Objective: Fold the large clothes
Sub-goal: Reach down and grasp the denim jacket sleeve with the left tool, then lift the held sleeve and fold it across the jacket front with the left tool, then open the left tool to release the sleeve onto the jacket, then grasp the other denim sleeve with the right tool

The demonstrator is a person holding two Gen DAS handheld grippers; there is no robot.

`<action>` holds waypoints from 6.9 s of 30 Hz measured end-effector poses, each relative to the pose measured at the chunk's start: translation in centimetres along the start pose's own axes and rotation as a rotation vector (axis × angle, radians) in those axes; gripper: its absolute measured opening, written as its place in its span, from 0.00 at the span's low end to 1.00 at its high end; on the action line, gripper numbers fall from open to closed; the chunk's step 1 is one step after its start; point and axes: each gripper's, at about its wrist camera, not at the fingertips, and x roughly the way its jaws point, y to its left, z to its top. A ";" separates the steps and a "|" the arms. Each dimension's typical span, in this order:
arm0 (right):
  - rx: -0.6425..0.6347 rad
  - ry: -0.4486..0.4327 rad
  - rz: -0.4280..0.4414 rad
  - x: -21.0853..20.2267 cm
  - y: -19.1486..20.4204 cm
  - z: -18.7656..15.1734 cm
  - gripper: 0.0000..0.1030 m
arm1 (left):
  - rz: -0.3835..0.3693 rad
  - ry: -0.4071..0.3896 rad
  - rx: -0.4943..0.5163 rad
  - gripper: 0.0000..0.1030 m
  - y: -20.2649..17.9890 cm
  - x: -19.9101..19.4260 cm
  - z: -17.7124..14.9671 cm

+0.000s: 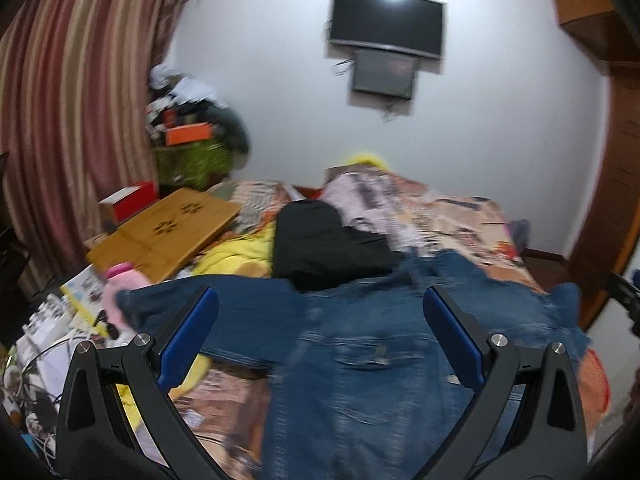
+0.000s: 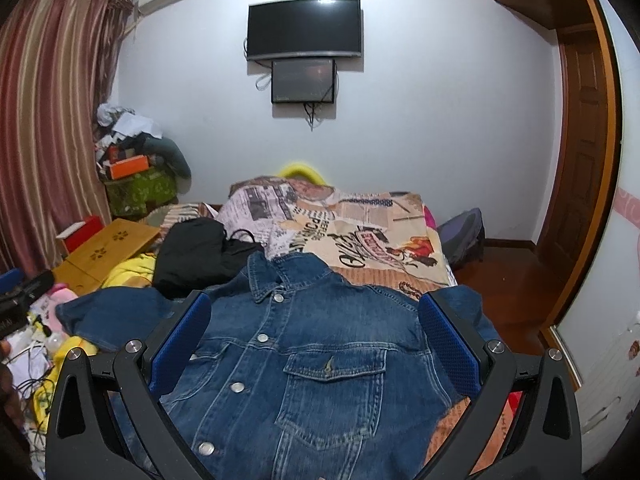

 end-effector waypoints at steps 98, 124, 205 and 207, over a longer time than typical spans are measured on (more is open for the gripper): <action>-0.080 0.341 -0.079 7.3 -2.8 -4.3 1.00 | -0.110 0.558 -0.197 0.57 2.9 19.1 -5.6; -0.108 0.396 -0.071 9.3 -3.1 -4.9 1.00 | -0.087 0.599 -0.349 0.12 1.7 24.5 -5.7; 0.853 0.639 -0.019 16.9 -34.4 -13.6 0.39 | -0.285 0.506 0.343 0.59 -21.6 18.1 -4.1; 0.851 0.633 -0.043 16.6 -34.6 -13.4 0.28 | -0.285 0.506 0.340 0.59 -21.4 18.0 -4.1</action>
